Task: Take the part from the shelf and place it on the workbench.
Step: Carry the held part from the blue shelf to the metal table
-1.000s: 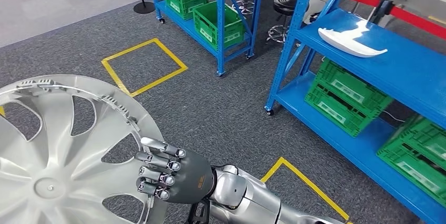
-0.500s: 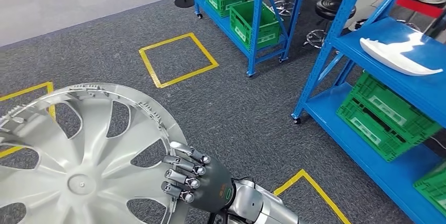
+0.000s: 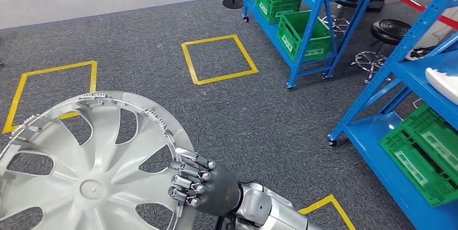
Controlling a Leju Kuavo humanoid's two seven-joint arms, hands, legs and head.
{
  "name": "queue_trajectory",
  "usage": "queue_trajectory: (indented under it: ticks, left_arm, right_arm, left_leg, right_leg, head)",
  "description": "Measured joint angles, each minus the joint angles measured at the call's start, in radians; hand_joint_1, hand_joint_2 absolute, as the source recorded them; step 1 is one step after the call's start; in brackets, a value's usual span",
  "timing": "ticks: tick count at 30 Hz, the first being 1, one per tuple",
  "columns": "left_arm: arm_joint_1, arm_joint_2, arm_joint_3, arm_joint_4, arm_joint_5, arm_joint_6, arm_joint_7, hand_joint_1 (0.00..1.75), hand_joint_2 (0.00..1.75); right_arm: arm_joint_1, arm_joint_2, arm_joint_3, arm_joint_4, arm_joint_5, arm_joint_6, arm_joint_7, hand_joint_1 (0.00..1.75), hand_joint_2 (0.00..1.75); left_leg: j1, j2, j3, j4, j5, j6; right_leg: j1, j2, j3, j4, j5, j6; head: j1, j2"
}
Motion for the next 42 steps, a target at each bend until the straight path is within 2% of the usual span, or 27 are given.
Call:
queue_trajectory:
  ticks: [1, 2, 4, 6, 8, 9, 10, 12, 13, 15, 16, 17, 19, 21, 22, 24, 26, 28, 30, 31, 33, 35, 37, 38, 39, 40, 42]
  left_arm:
    - [0.0, 0.001, 0.001, 0.0, 0.018, 0.0, -0.002, 0.0, 1.75]
    - [0.0, 0.001, 0.004, 0.0, 0.041, 0.0, -0.006, 0.0, 1.75]
    - [0.0, 0.002, 0.018, 0.0, 0.092, 0.002, -0.012, 0.0, 1.75]
    - [0.0, 0.002, 0.041, 0.0, 0.135, 0.002, -0.015, 0.0, 1.75]
    - [0.003, 0.004, 0.061, 0.0, 0.153, 0.001, -0.017, 0.0, 1.75]
    - [0.005, 0.005, 0.069, 0.0, 0.157, 0.0, -0.02, 0.0, 1.75]
    - [0.005, 0.006, 0.076, 0.0, 0.159, -0.001, -0.024, 0.0, 1.75]
    - [0.002, 0.006, 0.086, 0.0, 0.162, -0.001, -0.034, 0.0, 1.75]
    - [-0.002, 0.007, 0.089, 0.0, 0.164, 0.002, -0.04, 0.0, 1.75]
    - [-0.006, 0.008, 0.093, 0.0, 0.169, 0.01, -0.051, 0.0, 1.75]
    - [-0.007, 0.009, 0.096, 0.0, 0.173, 0.013, -0.056, 0.0, 1.75]
    - [-0.007, 0.01, 0.1, 0.0, 0.177, 0.015, -0.06, 0.0, 1.75]
    - [-0.009, 0.015, 0.106, 0.0, 0.181, 0.017, -0.067, 0.0, 1.75]
    - [-0.011, 0.019, 0.108, -0.001, 0.182, 0.021, -0.07, 0.0, 1.75]
    - [-0.012, 0.021, 0.109, -0.001, 0.182, 0.023, -0.068, 0.0, 1.75]
    - [-0.009, 0.024, 0.111, -0.001, 0.183, 0.026, -0.057, 0.0, 1.75]
    - [-0.006, 0.025, 0.114, 0.0, 0.182, 0.027, -0.037, 0.0, 1.75]
    - [-0.009, 0.024, 0.116, 0.0, 0.178, 0.027, -0.013, 0.0, 1.75]
    - [-0.009, 0.021, 0.116, 0.001, 0.173, 0.027, 0.006, 0.0, 1.75]
    - [-0.007, 0.019, 0.116, 0.002, 0.171, 0.027, 0.014, 0.0, 1.75]
    - [-0.005, 0.016, 0.116, 0.002, 0.169, 0.027, 0.026, 0.0, 1.75]
    - [-0.006, 0.011, 0.116, 0.002, 0.168, 0.026, 0.033, 0.0, 1.75]
    - [-0.005, 0.008, 0.116, 0.002, 0.168, 0.025, 0.03, 0.0, 1.75]
    - [-0.004, 0.008, 0.116, 0.002, 0.169, 0.025, 0.024, 0.0, 1.75]
    - [-0.002, 0.009, 0.116, 0.001, 0.172, 0.025, 0.017, 0.0, 1.75]
    - [-0.001, 0.01, 0.117, 0.001, 0.176, 0.025, 0.01, 0.0, 1.75]
    - [-0.003, 0.011, 0.117, 0.001, 0.185, 0.025, -0.001, 0.0, 1.75]
  right_arm:
    - [-0.002, -0.002, 0.0, 0.002, 0.003, 0.0, 0.0, 1.75, 1.75]
    - [-0.005, -0.003, 0.0, 0.004, 0.006, 0.0, 0.0, 1.75, 1.75]
    - [-0.017, -0.004, 0.002, 0.006, 0.009, 0.002, -0.001, 1.75, 1.75]
    - [-0.038, -0.003, 0.004, 0.009, 0.012, 0.005, -0.001, 1.75, 1.75]
    - [-0.065, 0.001, 0.006, 0.013, 0.019, 0.011, -0.001, 1.75, 1.75]
    - [-0.081, 0.006, 0.008, 0.016, 0.022, 0.014, -0.001, 1.75, 1.75]
    - [-0.096, 0.012, 0.009, 0.019, 0.025, 0.018, 0.0, 1.75, 1.75]
    - [-0.119, 0.024, 0.01, 0.025, 0.027, 0.026, 0.001, 1.75, 1.75]
    - [-0.129, 0.029, 0.01, 0.028, 0.026, 0.031, 0.001, 1.75, 1.75]
    - [-0.146, 0.04, 0.011, 0.039, 0.025, 0.041, 0.0, 1.75, 1.75]
    - [-0.154, 0.045, 0.012, 0.045, 0.024, 0.046, -0.002, 1.75, 1.75]
    - [-0.16, 0.05, 0.014, 0.049, 0.023, 0.05, -0.003, 1.75, 1.75]
    - [-0.167, 0.058, 0.017, 0.053, 0.02, 0.055, -0.003, 1.75, 1.75]
    - [-0.172, 0.063, 0.02, 0.053, 0.017, 0.06, -0.004, 1.75, 1.75]
    - [-0.174, 0.065, 0.022, 0.053, 0.015, 0.064, -0.004, 1.75, 1.75]
    - [-0.177, 0.069, 0.026, 0.053, 0.013, 0.071, -0.006, 1.75, 1.75]
    - [-0.178, 0.075, 0.029, 0.053, 0.01, 0.076, -0.006, 1.75, 1.75]
    - [-0.178, 0.077, 0.031, 0.052, 0.006, 0.08, -0.006, 1.75, 1.75]
    - [-0.177, 0.077, 0.033, 0.052, 0.004, 0.082, -0.007, 1.75, 1.75]
    - [-0.176, 0.077, 0.034, 0.052, 0.003, 0.084, -0.008, 1.75, 1.75]
    - [-0.177, 0.077, 0.036, 0.052, 0.002, 0.087, -0.009, 1.75, 1.75]
    - [-0.179, 0.078, 0.038, 0.05, -0.001, 0.092, -0.011, 1.75, 1.75]
    - [-0.181, 0.08, 0.04, 0.048, -0.006, 0.098, -0.014, 1.75, 1.75]
    - [-0.183, 0.082, 0.04, 0.047, -0.008, 0.101, -0.016, 1.75, 1.75]
    - [-0.186, 0.085, 0.041, 0.047, -0.011, 0.105, -0.019, 1.75, 1.75]
    - [-0.188, 0.088, 0.041, 0.047, -0.015, 0.108, -0.021, 1.75, 1.75]
    - [-0.193, 0.095, 0.041, 0.047, -0.024, 0.113, -0.025, 1.75, 1.75]
  left_leg:
    - [0.0, -0.015, 0.0, 0.002, 0.0, -0.001]
    - [0.001, -0.031, 0.0, 0.004, 0.0, -0.002]
    - [0.001, -0.059, -0.003, 0.01, -0.001, -0.01]
    - [0.002, -0.081, -0.011, 0.011, 0.001, -0.024]
    - [0.005, -0.101, -0.019, 0.006, 0.006, -0.04]
    - [0.005, -0.093, -0.023, 0.009, 0.005, -0.046]
    - [0.004, -0.071, -0.032, 0.024, -0.005, -0.05]
    - [0.002, -0.001, -0.073, 0.11, -0.053, -0.055]
    - [0.002, 0.022, -0.104, 0.175, -0.085, -0.057]
    - [0.004, 0.039, -0.149, 0.27, -0.116, -0.062]
    - [0.005, 0.043, -0.148, 0.272, -0.106, -0.063]
    - [0.005, 0.049, -0.127, 0.234, -0.08, -0.063]
    - [0.001, 0.092, -0.053, 0.099, -0.023, -0.059]
    - [-0.005, 0.123, -0.01, 0.016, -0.001, -0.045]
    - [-0.007, 0.122, -0.009, 0.009, -0.003, -0.037]
    - [-0.005, 0.096, -0.01, 0.006, 0.001, -0.025]
    - [0.001, 0.071, -0.009, 0.002, 0.005, -0.014]
    - [0.005, 0.045, -0.011, 0.001, 0.008, -0.007]
    - [0.005, 0.015, -0.012, 0.003, 0.009, -0.005]
    - [0.005, -0.002, -0.012, 0.004, 0.009, -0.005]
    - [0.006, -0.034, -0.012, 0.007, 0.01, -0.007]
    - [0.006, -0.063, -0.015, 0.01, 0.011, -0.015]
    - [0.009, -0.085, -0.022, 0.01, 0.015, -0.029]
    - [0.01, -0.096, -0.027, 0.007, 0.017, -0.038]
    - [0.012, -0.097, -0.03, 0.006, 0.019, -0.044]
    - [0.011, -0.079, -0.035, 0.012, 0.015, -0.049]
    - [0.007, -0.013, -0.065, 0.074, -0.025, -0.056]
  right_leg:
    - [-0.001, 0.002, 0.003, -0.015, 0.022, -0.001]
    - [-0.003, 0.009, 0.024, -0.068, 0.059, -0.002]
    - [-0.008, 0.054, 0.081, -0.201, 0.119, -0.003]
    - [-0.009, 0.084, 0.107, -0.264, 0.134, -0.005]
    - [-0.007, 0.068, 0.109, -0.269, 0.135, -0.015]
    - [-0.007, 0.055, 0.111, -0.272, 0.138, -0.023]
    - [-0.007, 0.041, 0.114, -0.277, 0.141, -0.032]
    - [-0.007, 0.01, 0.118, -0.282, 0.143, -0.043]
    - [-0.006, -0.006, 0.118, -0.282, 0.142, -0.046]
    - [-0.003, -0.04, 0.118, -0.282, 0.14, -0.048]
    - [-0.003, -0.056, 0.118, -0.281, 0.139, -0.048]
    - [-0.003, -0.069, 0.12, -0.281, 0.138, -0.047]
    - [0.0, -0.094, 0.123, -0.278, 0.132, -0.041]
    - [0.006, -0.116, 0.127, -0.276, 0.127, -0.032]
    - [0.009, -0.126, 0.129, -0.276, 0.125, -0.027]
    - [0.007, -0.136, 0.132, -0.275, 0.12, -0.015]
    - [0.002, -0.087, 0.117, -0.235, 0.093, -0.002]
    - [-0.001, -0.02, 0.061, -0.122, 0.037, 0.005]
    - [-0.002, -0.002, 0.002, -0.012, 0.003, 0.006]
    - [-0.002, 0.0, -0.008, -0.001, 0.013, 0.005]
    - [-0.003, 0.015, 0.03, -0.094, 0.081, -0.001]
    - [-0.006, 0.062, 0.086, -0.221, 0.131, -0.006]
    - [-0.004, 0.085, 0.106, -0.267, 0.137, -0.011]
    - [-0.003, 0.074, 0.108, -0.271, 0.139, -0.015]
    - [-0.003, 0.062, 0.11, -0.275, 0.142, -0.022]
    - [-0.004, 0.049, 0.114, -0.28, 0.145, -0.03]
    - [-0.006, 0.021, 0.118, -0.288, 0.149, -0.043]
  head:
    - [0.0, 0.0]
    - [0.0, 0.0]
    - [0.0, 0.0]
    - [-0.001, 0.0]
    - [-0.001, 0.0]
    - [-0.001, 0.0]
    - [-0.004, 0.0]
    - [-0.01, 0.0]
    - [-0.013, 0.0]
    - [-0.013, 0.0]
    - [-0.013, 0.0]
    - [-0.013, 0.0]
    - [-0.014, 0.0]
    - [-0.012, 0.0]
    - [-0.011, 0.0]
    - [-0.01, 0.0]
    - [-0.009, 0.0]
    - [-0.005, 0.0]
    - [-0.002, 0.0]
    - [-0.002, 0.0]
    - [-0.001, 0.0]
    - [-0.002, 0.0]
    - [-0.002, 0.0]
    - [-0.002, 0.0]
    - [-0.002, 0.0]
    - [-0.004, 0.0]
    - [-0.009, 0.0]
